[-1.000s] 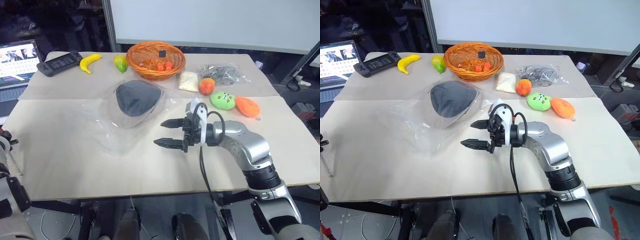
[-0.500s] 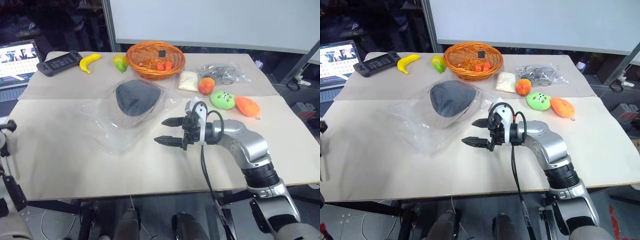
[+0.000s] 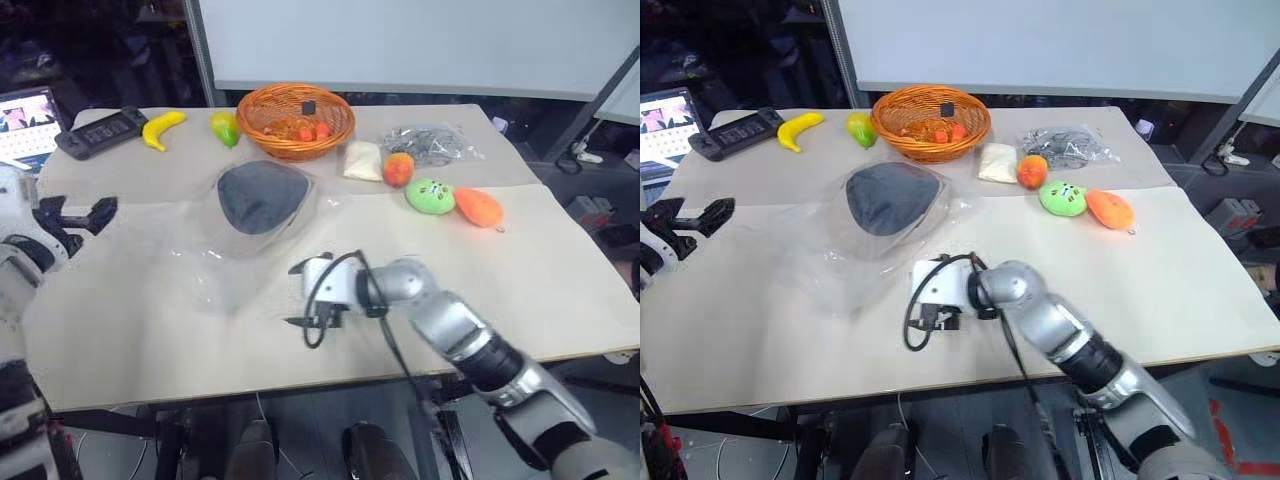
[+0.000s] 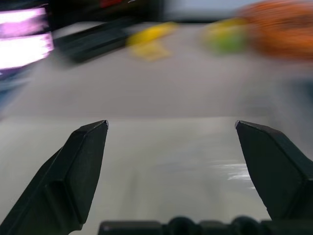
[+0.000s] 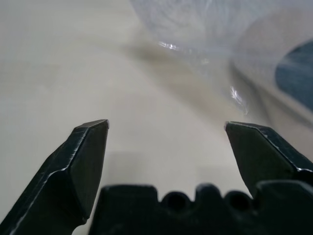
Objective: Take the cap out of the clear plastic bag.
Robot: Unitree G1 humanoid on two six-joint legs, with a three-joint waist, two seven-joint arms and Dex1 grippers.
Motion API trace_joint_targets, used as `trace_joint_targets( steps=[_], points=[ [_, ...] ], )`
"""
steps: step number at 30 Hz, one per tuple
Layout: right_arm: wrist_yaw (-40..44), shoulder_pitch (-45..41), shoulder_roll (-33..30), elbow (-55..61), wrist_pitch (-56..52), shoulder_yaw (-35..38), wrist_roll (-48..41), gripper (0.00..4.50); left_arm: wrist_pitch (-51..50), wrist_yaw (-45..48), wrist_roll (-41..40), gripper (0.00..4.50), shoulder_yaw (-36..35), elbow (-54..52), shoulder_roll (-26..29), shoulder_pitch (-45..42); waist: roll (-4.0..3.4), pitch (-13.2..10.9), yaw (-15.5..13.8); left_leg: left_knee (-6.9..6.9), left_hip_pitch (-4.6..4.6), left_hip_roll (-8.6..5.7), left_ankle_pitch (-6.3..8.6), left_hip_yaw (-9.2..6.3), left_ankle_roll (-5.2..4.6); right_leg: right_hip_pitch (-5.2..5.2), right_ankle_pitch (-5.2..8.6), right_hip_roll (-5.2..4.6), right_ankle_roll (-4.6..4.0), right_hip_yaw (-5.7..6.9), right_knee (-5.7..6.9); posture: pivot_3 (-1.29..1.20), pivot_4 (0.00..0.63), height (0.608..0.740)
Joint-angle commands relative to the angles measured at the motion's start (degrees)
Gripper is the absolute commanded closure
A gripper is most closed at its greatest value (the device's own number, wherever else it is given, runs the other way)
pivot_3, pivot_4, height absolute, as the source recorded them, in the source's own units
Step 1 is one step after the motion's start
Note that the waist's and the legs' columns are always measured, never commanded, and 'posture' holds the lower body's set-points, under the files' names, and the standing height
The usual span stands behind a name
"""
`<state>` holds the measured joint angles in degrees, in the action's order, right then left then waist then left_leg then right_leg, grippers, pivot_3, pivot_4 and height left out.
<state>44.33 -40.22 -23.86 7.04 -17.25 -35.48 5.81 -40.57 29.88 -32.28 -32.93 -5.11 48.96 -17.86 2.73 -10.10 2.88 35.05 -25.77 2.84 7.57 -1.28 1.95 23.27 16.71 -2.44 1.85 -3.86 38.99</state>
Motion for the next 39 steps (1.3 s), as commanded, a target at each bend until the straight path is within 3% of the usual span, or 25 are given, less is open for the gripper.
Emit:
trace_joint_targets(
  steps=[1,6,12,17,24,36,37,39],
  points=[
    [-7.80,0.06,1.11,-3.21,9.45,0.62,7.70,0.00,-3.49,12.83,-5.44,0.01,-7.54,-10.72,6.52,10.30,-0.01,-0.01,0.25,-0.06,0.04,0.00,0.00,0.02,0.00,-0.01,0.00,0.00,0.00,-0.03,-0.02,0.00,0.150,0.740],
    [-12.46,0.37,3.26,-8.27,14.39,2.52,11.32,0.00,-16.09,27.88,-18.92,0.01,-27.98,-22.91,9.57,27.09,-0.02,-0.02,0.64,-0.28,0.32,0.06,0.00,0.09,0.02,-0.13,0.12,-0.02,-0.20,-0.02,-0.03,0.00,0.150,0.740],
    [-13.92,-1.33,9.27,-17.57,19.72,0.12,14.10,0.00,-19.46,22.27,-20.64,0.01,-37.22,-30.13,2.83,35.68,-0.05,-0.03,1.30,-0.34,0.67,0.09,0.00,0.16,0.02,-0.34,0.18,-0.02,-0.30,-0.07,0.01,0.00,0.150,0.740],
    [-17.63,-6.17,15.46,-25.43,24.80,0.19,17.26,0.00,-19.44,17.94,-25.05,0.01,-38.22,-33.34,-0.22,36.91,-0.04,-0.03,1.46,-0.44,0.67,0.12,0.01,0.21,0.03,-0.23,0.19,0.00,-0.34,-0.13,0.03,0.00,0.150,0.740],
    [-24.54,-10.64,22.32,-36.73,30.85,-2.79,23.55,0.00,-17.70,14.96,-27.36,0.01,-37.06,-33.51,0.00,38.10,0.00,0.00,1.25,-0.46,0.68,0.11,0.02,0.16,0.05,-0.26,0.20,-0.02,-0.36,-0.10,0.03,0.00,0.150,0.740],
    [-26.39,-11.44,26.70,-44.41,33.86,-3.37,26.00,0.00,-14.99,12.46,-29.05,0.01,-36.15,-33.39,0.34,39.38,-0.01,0.00,1.40,-0.49,0.68,0.14,0.02,0.13,0.06,-0.24,0.21,-0.01,-0.43,-0.09,0.04,0.00,0.150,0.740],
    [-27.02,-11.74,27.10,-45.23,33.59,-3.18,26.20,0.52,-14.82,12.38,-29.09,0.00,-36.10,-33.34,0.37,39.50,-0.01,0.00,1.36,-0.49,0.69,0.14,0.02,0.13,0.06,-0.24,0.21,0.00,-0.44,-0.08,0.05,0.00,0.150,0.740],
    [-27.69,-12.29,27.52,-46.65,33.76,-2.89,26.39,1.10,-14.58,12.27,-29.14,0.00,-36.06,-33.02,0.49,39.60,-0.01,-0.01,1.25,-0.50,0.69,0.13,0.02,0.11,0.06,-0.24,0.21,-0.01,-0.44,-0.06,0.04,0.00,0.150,0.740]
  ],
)
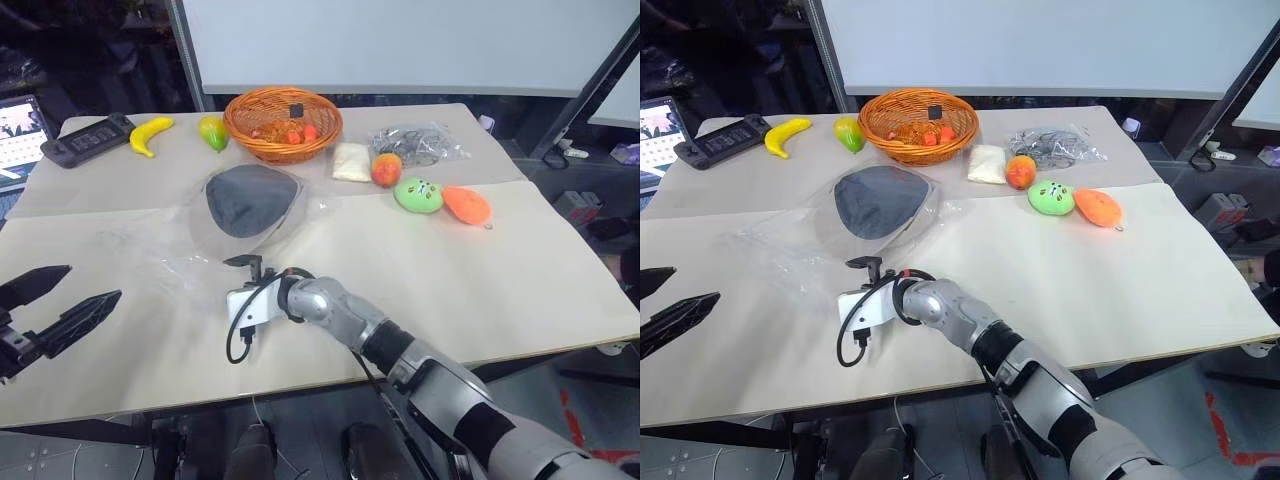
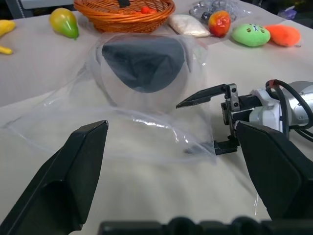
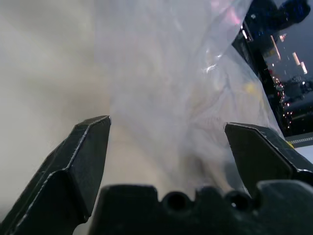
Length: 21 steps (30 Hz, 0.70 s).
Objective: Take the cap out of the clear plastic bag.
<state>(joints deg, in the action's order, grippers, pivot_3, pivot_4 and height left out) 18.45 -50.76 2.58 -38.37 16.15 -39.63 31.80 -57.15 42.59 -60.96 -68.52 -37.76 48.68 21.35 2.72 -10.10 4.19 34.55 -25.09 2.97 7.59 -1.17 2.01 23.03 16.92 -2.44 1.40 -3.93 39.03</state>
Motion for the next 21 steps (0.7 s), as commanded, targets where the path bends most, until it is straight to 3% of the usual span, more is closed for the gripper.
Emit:
trace_joint_targets(
  steps=[1,10,17,21],
  points=[
    [-2.23,-1.87,1.25,-1.71,0.33,1.57,0.43,1.41,2.19,-0.40,-0.31,0.00,-0.39,-0.24,0.87,0.49,-0.01,0.00,-0.08,0.00,0.00,-0.01,0.00,0.00,0.00,0.00,0.00,-0.02,0.00,0.01,-0.01,0.00,0.150,0.740],
    [-2.39,-1.68,1.69,-2.37,1.09,1.94,0.43,4.43,3.59,-0.72,-0.63,0.00,0.98,0.07,1.41,0.67,-0.02,-0.01,-0.13,-0.01,0.00,-0.01,0.00,-0.02,0.00,-0.01,0.01,-0.02,-0.02,0.03,-0.01,0.00,0.150,0.740],
    [-1.40,-0.84,0.90,-1.50,1.58,2.03,0.21,4.43,4.24,-0.69,-0.33,0.00,1.88,0.37,1.80,0.57,-0.02,-0.01,-0.13,-0.03,0.00,-0.01,0.00,-0.02,0.00,0.00,0.02,-0.02,-0.03,0.03,-0.01,0.00,0.150,0.740],
    [3.75,-0.02,-3.75,1.58,3.96,3.52,-2.43,4.43,4.70,-0.87,-0.16,0.00,2.70,0.71,2.00,0.25,-0.02,-0.02,-0.20,-0.03,0.00,-0.01,0.00,-0.01,0.00,0.00,0.02,-0.02,-0.03,0.03,-0.01,0.00,0.150,0.740]
  ],
)
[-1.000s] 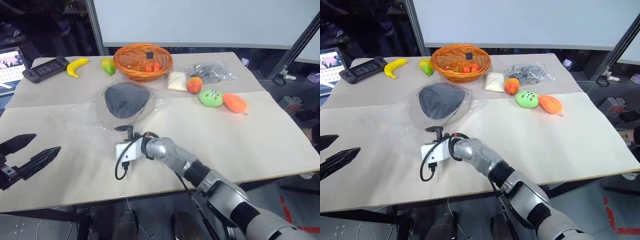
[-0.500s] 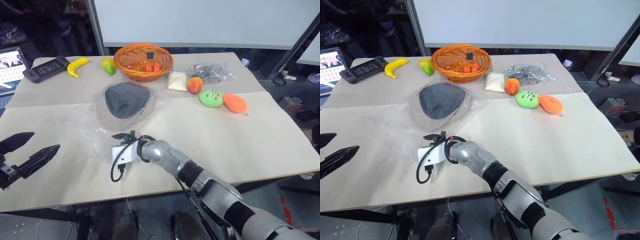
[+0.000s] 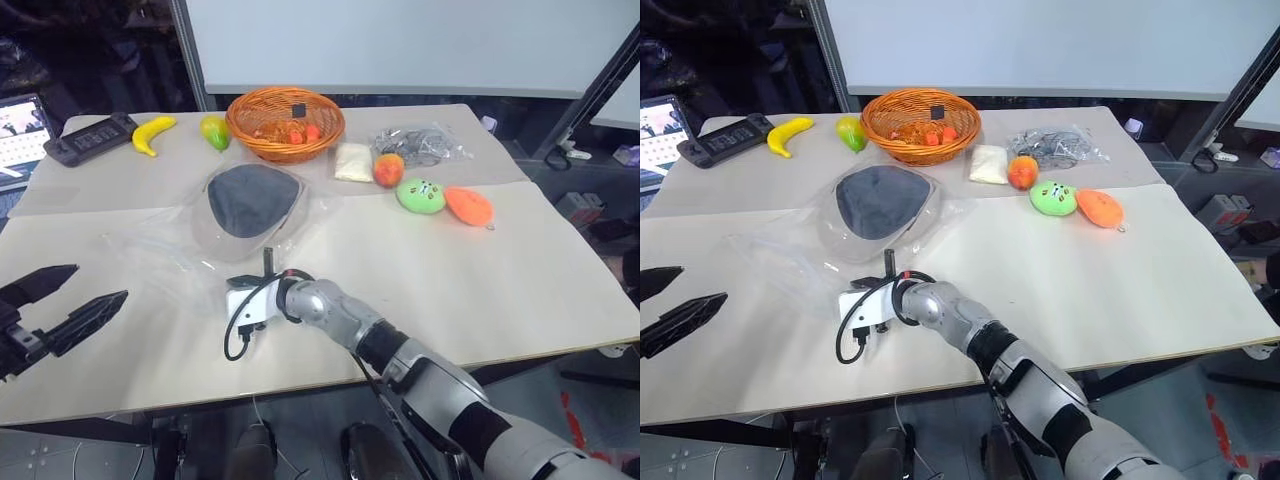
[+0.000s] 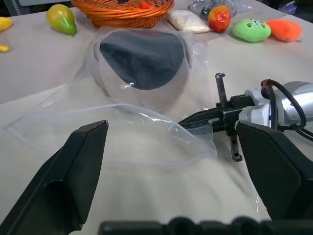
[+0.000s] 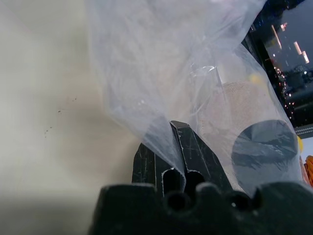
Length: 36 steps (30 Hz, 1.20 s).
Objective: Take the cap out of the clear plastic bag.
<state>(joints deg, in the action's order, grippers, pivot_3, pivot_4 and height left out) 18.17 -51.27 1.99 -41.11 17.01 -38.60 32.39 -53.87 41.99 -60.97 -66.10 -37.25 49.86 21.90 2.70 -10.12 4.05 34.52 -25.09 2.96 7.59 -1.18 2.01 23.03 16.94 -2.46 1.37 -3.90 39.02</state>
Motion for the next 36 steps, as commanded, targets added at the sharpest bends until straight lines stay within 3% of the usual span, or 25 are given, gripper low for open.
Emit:
trace_joint_targets(
  steps=[1,8,15,21,27,28,32,35,36],
  points=[
    [6.88,1.24,-4.94,5.95,4.76,2.84,-4.76,4.43,1.57,-0.39,-0.34,0.00,0.61,0.11,0.73,-0.41,0.00,0.00,-0.13,0.00,0.00,0.00,0.00,0.00,0.00,-0.01,0.00,0.00,0.00,0.00,0.00,0.00,0.150,0.740],
    [23.09,5.38,-18.75,17.14,4.37,10.01,-16.11,4.43,2.54,-1.42,0.02,0.00,3.37,0.31,0.18,-1.18,0.00,0.00,-0.24,-0.01,0.00,0.00,0.00,-0.01,-0.01,-0.07,0.01,0.00,0.02,0.02,-0.04,0.00,0.150,0.740],
    [28.77,4.74,-28.50,13.19,3.17,14.44,-17.66,4.43,3.33,-1.33,0.56,0.00,6.21,2.00,1.51,-3.08,-0.01,0.00,-0.19,0.00,0.01,-0.02,-0.01,0.04,-0.01,-0.06,0.01,0.01,0.01,0.00,-0.04,0.00,0.150,0.740],
    [30.96,4.21,-31.18,10.47,1.92,14.45,-16.65,4.43,3.88,-0.74,1.39,0.00,8.53,3.41,2.72,-4.49,-0.01,-0.01,-0.22,0.01,0.01,-0.03,-0.01,0.07,-0.02,-0.06,0.02,0.01,0.01,-0.02,-0.05,0.00,0.150,0.740],
    [40.85,6.45,-32.90,19.60,-13.62,19.25,-25.74,4.43,4.28,0.23,2.41,0.00,10.86,3.64,3.26,-5.12,-0.03,-0.02,-0.39,0.01,0.00,-0.03,-0.01,0.07,-0.02,-0.07,0.02,0.01,0.02,-0.03,-0.05,0.00,0.150,0.740],
    [42.16,6.82,-32.98,21.64,-17.44,20.29,-27.73,3.92,4.30,0.29,2.48,0.00,11.08,3.80,3.32,-5.36,-0.03,-0.02,-0.56,0.01,-0.01,-0.02,-0.01,0.06,-0.02,-0.06,0.03,0.02,0.02,-0.02,-0.05,0.00,0.150,0.740],
    [44.38,8.19,-33.78,28.25,-23.61,22.54,-30.96,2.71,4.41,0.46,3.10,0.00,12.18,4.05,3.45,-6.24,-0.03,-0.02,-1.13,0.03,0.00,-0.03,-0.01,0.06,-0.02,-0.08,0.03,0.01,0.03,-0.01,-0.05,0.00,0.150,0.740],
    [46.55,8.48,-35.61,33.45,-30.07,24.26,-33.65,1.54,4.77,0.24,3.78,0.00,15.81,3.78,3.87,-8.01,-0.05,-0.03,-1.36,0.03,0.00,-0.02,-0.01,0.08,-0.02,-0.05,0.03,0.02,0.03,-0.02,-0.05,0.00,0.150,0.740],
    [47.07,8.59,-36.47,34.52,-31.29,24.39,-33.74,1.36,4.89,0.13,3.80,0.00,17.21,3.65,4.02,-8.92,-0.06,-0.04,-1.48,0.03,0.00,-0.02,-0.01,0.09,-0.02,-0.04,0.03,0.02,0.03,-0.02,-0.05,0.00,0.150,0.740]
  ],
)
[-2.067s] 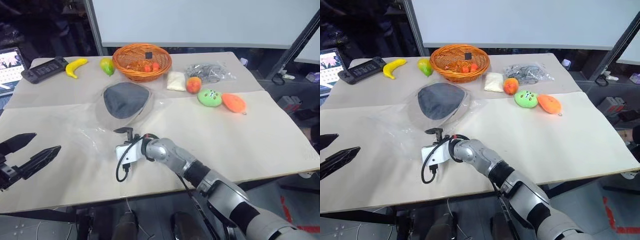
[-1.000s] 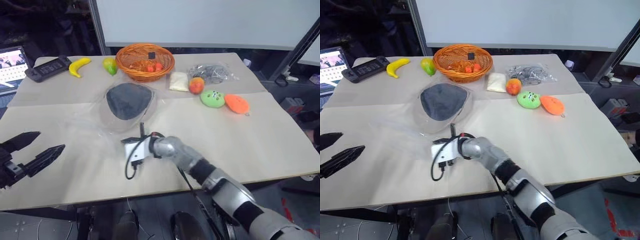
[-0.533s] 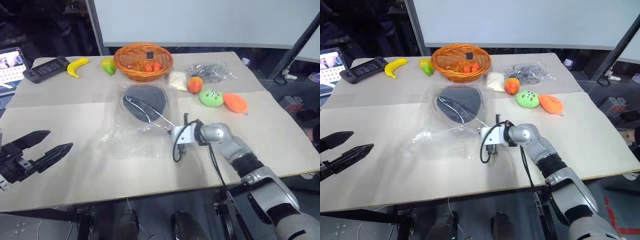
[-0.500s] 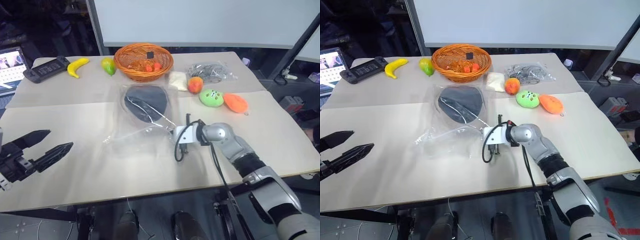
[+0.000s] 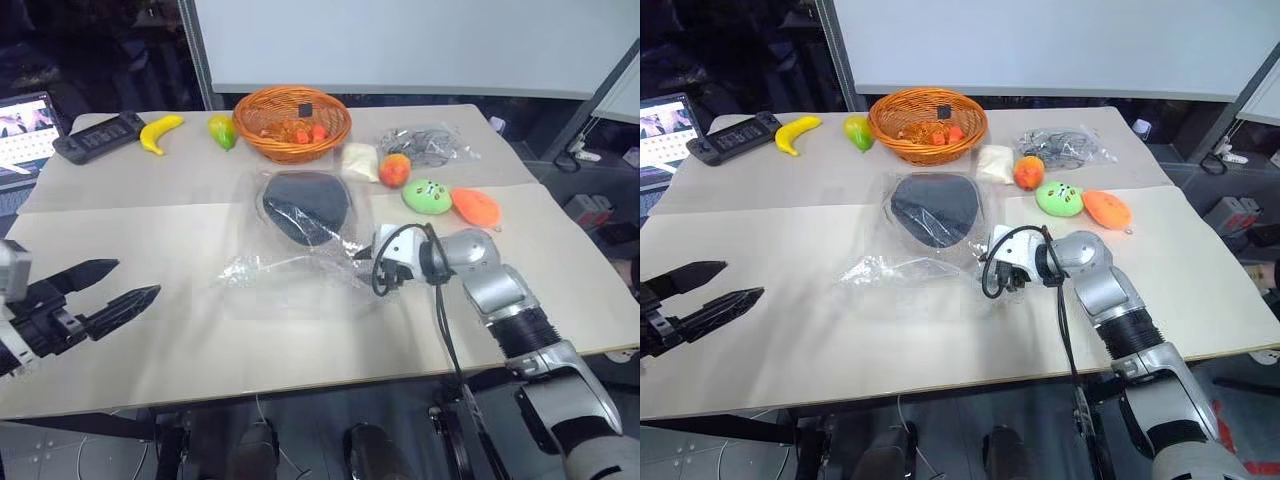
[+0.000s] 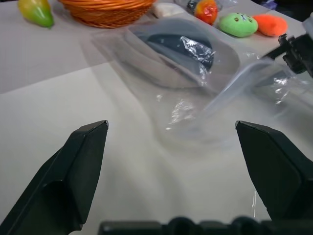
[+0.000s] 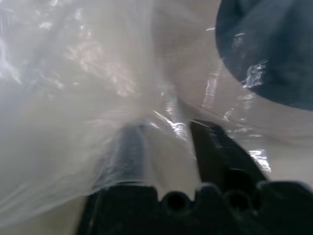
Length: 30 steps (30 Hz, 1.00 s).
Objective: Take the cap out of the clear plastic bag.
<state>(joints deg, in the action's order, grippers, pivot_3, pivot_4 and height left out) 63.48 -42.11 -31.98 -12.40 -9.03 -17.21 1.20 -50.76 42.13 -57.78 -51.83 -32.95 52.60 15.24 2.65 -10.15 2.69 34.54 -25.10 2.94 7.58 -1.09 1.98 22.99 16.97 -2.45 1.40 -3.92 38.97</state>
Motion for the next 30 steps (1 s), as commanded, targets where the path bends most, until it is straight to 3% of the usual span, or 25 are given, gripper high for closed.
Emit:
trace_joint_targets(
  steps=[1,3,9,14,18,21,25,28,30],
  points=[
    [2.47,-0.18,-3.75,6.59,-5.61,2.86,-2.29,1.03,2.05,-0.41,0.55,0.00,4.88,-0.84,1.33,-3.89,-0.02,-0.01,-0.19,0.00,0.00,0.00,0.00,0.01,0.00,0.00,0.00,0.00,0.00,0.00,0.00,0.00,0.150,0.740],
    [3.57,0.63,-6.05,7.46,-6.56,2.66,-1.99,0.34,2.66,-1.95,0.89,0.00,9.54,-1.00,1.28,-8.10,-0.02,-0.02,-0.70,0.01,-0.01,-0.02,0.00,0.00,0.00,-0.01,0.01,-0.01,0.01,0.01,-0.01,0.00,0.150,0.740],
    [5.88,3.60,-13.60,9.25,-9.54,5.01,-2.90,0.34,3.77,-5.06,4.74,0.00,27.91,-1.43,-0.45,-22.59,-0.05,-0.03,-1.79,0.13,-0.03,-0.06,0.01,0.02,-0.01,-0.12,0.01,-0.01,0.07,0.01,-0.08,0.00,0.150,0.740],
    [12.46,5.91,-18.57,21.35,-20.03,8.54,-12.52,0.34,4.25,-4.14,7.16,0.00,33.90,0.09,-1.03,-26.82,-0.16,-0.10,-1.04,0.13,-0.20,-0.05,0.05,0.03,-0.08,0.06,0.01,0.03,0.10,-0.07,-0.06,0.00,0.150,0.740],
    [10.43,3.45,-14.59,32.20,-32.64,12.28,-25.45,0.34,4.06,-3.53,7.49,0.00,35.48,0.59,-1.38,-28.07,-0.18,-0.11,-0.05,0.15,-0.18,-0.01,0.07,0.01,-0.11,0.04,0.02,0.08,0.11,-0.07,-0.04,0.00,0.150,0.740],
    [2.35,-0.05,-6.89,39.86,-42.40,12.38,-32.91,0.34,3.74,-2.90,7.23,0.00,35.74,0.61,-1.20,-28.27,-0.18,-0.11,0.07,0.26,-0.16,-0.01,0.06,-0.01,-0.11,0.01,-0.01,0.10,0.14,-0.07,0.02,0.00,0.150,0.740],
    [-7.86,-1.94,-2.92,38.91,-45.08,7.46,-26.66,0.34,3.44,-2.60,7.00,0.00,35.54,0.43,-1.08,-28.09,-0.17,-0.10,-0.61,0.31,-0.17,-0.03,0.06,-0.07,-0.11,-0.04,0.00,0.10,0.16,-0.02,0.01,0.00,0.150,0.740],
    [-18.27,-1.32,-1.76,34.79,-40.56,-2.76,-13.67,0.34,2.58,-2.63,5.39,0.00,33.51,-0.88,-0.72,-26.50,-0.14,-0.09,-1.19,0.31,-0.19,-0.11,0.06,-0.06,-0.11,-0.09,0.01,-0.01,0.21,0.02,-0.09,0.00,0.150,0.740],
    [-19.93,-0.15,-3.38,34.09,-36.96,-7.52,-8.21,0.34,1.72,-2.53,3.52,0.00,31.79,-2.01,-0.36,-24.95,-0.14,-0.09,-1.22,0.28,-0.22,-0.10,0.06,-0.01,-0.11,0.01,0.00,-0.01,0.21,-0.03,-0.09,0.00,0.150,0.740]
  ],
)
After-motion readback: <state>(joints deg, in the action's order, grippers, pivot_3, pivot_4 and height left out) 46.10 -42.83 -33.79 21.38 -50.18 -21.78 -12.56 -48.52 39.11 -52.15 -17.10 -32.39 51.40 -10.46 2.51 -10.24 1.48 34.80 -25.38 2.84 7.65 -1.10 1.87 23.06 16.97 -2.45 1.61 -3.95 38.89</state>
